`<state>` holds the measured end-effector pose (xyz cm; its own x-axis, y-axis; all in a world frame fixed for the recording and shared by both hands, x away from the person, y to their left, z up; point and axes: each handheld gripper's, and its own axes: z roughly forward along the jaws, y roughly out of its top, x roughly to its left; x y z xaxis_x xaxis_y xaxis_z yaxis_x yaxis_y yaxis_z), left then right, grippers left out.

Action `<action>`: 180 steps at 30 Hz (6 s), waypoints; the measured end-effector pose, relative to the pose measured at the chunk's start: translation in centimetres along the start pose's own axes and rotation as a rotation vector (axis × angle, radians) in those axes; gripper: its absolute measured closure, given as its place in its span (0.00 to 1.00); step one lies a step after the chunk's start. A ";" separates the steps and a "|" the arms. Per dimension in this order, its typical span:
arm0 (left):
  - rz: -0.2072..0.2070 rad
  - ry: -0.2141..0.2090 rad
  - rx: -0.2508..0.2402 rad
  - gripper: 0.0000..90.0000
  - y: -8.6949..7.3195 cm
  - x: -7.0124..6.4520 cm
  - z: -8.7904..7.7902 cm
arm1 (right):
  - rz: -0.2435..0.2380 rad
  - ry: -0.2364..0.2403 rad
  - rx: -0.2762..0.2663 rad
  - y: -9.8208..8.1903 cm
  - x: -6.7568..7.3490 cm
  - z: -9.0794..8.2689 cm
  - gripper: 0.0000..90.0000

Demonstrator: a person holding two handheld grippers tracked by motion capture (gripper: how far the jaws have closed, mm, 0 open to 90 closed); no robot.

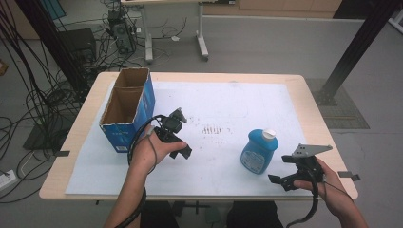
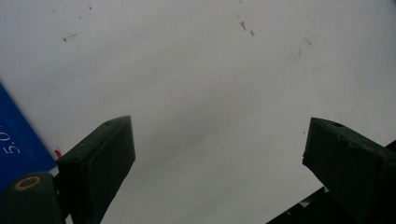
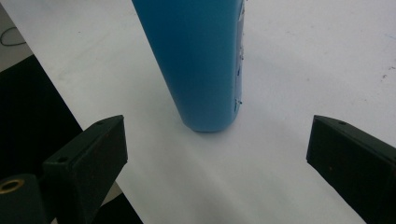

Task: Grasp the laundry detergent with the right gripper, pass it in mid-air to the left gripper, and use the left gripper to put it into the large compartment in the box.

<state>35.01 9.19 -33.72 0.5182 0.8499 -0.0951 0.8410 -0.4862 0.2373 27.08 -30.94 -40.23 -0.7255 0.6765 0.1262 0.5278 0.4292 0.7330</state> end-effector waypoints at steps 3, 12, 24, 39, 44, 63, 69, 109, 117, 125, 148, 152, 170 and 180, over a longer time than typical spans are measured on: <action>-0.001 -0.001 -0.002 0.10 0.0 0.0 0.0 | 0.000 -0.001 -0.013 -0.3 0.1 0.1 0.05; -0.002 -0.001 -0.003 0.10 -0.2 -0.1 0.0 | 0.003 0.006 -0.071 -1.0 0.1 0.4 0.05; -0.001 -0.005 -0.004 0.10 -0.4 -0.3 0.0 | 0.005 -0.007 -0.128 -1.3 0.6 1.0 0.05; -0.001 -0.019 -0.011 0.10 -0.7 -0.5 -0.1 | 0.004 -0.017 -0.191 -1.3 0.9 2.5 0.05; -0.003 -0.017 -0.010 0.10 -0.9 -0.4 -0.1 | 0.014 -0.019 -0.221 -1.5 0.8 3.0 0.05; -0.010 -0.016 -0.016 0.10 -1.5 0.0 -0.4 | 0.031 -0.020 -0.378 -1.3 0.8 4.7 0.05; -0.012 -0.015 -0.023 0.10 -1.6 0.1 -0.7 | 0.023 -0.025 -0.417 -0.9 1.1 5.3 0.05; -0.002 -0.019 -0.021 0.09 -1.4 -0.3 -0.9 | 0.036 -0.031 -0.459 -0.2 1.1 5.8 0.05; -0.003 -0.015 -0.022 0.09 -1.4 -0.3 -0.9 | 0.034 -0.030 -0.462 -0.2 1.0 5.7 0.05; -0.003 -0.012 -0.023 0.09 -1.3 -0.4 -1.0 | 0.035 -0.036 -0.466 -0.2 1.0 5.6 0.05; -0.006 -0.016 -0.017 0.09 -1.4 -0.3 -0.9 | 0.033 -0.030 -0.468 -0.1 1.1 5.7 0.05; -0.008 -0.017 -0.019 0.09 -1.4 -0.2 -1.0 | 0.030 -0.031 -0.468 0.0 1.1 5.8 0.05; -0.011 -0.016 -0.021 0.09 -1.4 -0.2 -1.1 | 0.025 -0.028 -0.474 0.1 1.2 5.8 0.06; -0.018 -0.018 -0.022 0.09 -1.6 -0.1 -1.1 | 0.015 -0.017 -0.487 0.2 1.3 5.8 0.04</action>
<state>33.46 10.08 -33.00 0.5055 0.8549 -0.1167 0.8470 -0.4658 0.2561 28.78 -26.53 -43.79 -0.7097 0.6922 0.1311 0.2673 0.0923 0.9592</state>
